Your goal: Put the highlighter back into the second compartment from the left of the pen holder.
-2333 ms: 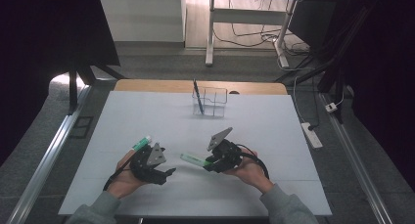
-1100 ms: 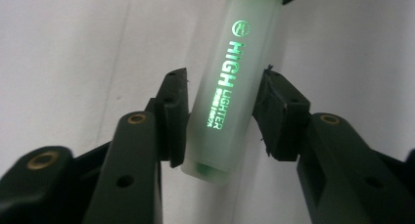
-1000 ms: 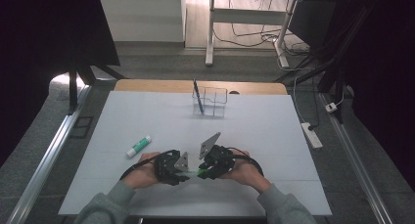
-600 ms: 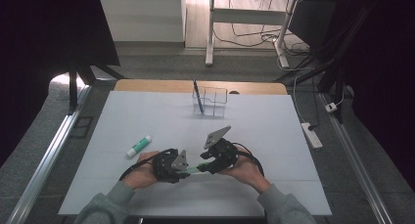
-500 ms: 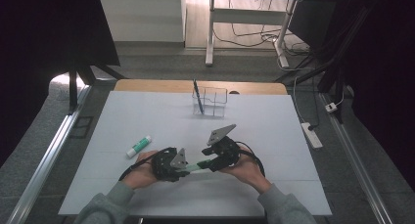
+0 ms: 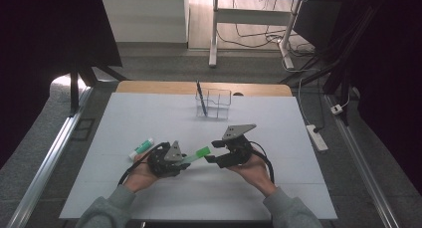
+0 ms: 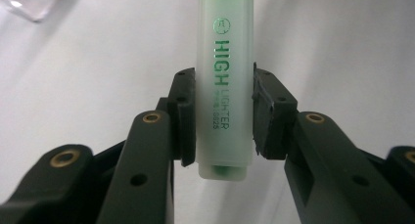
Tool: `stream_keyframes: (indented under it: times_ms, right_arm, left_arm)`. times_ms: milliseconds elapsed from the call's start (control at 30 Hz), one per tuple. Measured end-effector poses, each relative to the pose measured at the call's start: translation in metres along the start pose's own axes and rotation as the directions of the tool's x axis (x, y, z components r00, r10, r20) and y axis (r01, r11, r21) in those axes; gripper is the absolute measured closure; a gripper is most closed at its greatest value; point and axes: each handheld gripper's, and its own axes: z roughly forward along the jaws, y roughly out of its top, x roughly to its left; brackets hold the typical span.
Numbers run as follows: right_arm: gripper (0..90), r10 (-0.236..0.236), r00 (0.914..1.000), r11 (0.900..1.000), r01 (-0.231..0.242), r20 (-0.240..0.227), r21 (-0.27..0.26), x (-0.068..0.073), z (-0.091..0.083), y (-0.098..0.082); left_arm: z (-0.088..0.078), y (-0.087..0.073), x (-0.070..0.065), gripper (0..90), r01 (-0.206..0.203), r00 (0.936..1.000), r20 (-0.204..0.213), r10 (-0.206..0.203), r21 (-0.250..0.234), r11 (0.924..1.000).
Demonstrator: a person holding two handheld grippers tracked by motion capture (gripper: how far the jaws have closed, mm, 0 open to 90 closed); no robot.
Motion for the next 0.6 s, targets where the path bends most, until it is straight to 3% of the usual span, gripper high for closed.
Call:
stream_keyframes:
  times_ms: [100, 267, 600]
  right_arm:
    - [36.1, 0.015, 0.9999, 1.0, -0.015, 0.008, -0.025, -0.0016, -0.0028, -0.0003]
    - [35.6, 0.031, 0.9995, 0.999, -0.031, 0.005, -0.037, -0.0026, -0.0025, -0.0022]
    - [35.7, 0.028, 0.9996, 0.999, -0.028, -0.01, -0.043, 0.0019, 0.0029, -0.0018]
  left_arm:
    - [-0.0028, -0.0012, 0.0022, 64.6, 0.033, 0.9992, -0.023, -0.033, -0.035, 0.9989]
    - [-0.0065, -0.0007, 0.0012, 64.6, 0.052, 0.9973, -0.046, -0.057, -0.095, 0.9941]
    - [-0.0041, 0.0022, -0.0047, 64.6, 0.044, 0.9977, -0.046, -0.05, -0.129, 0.9906]
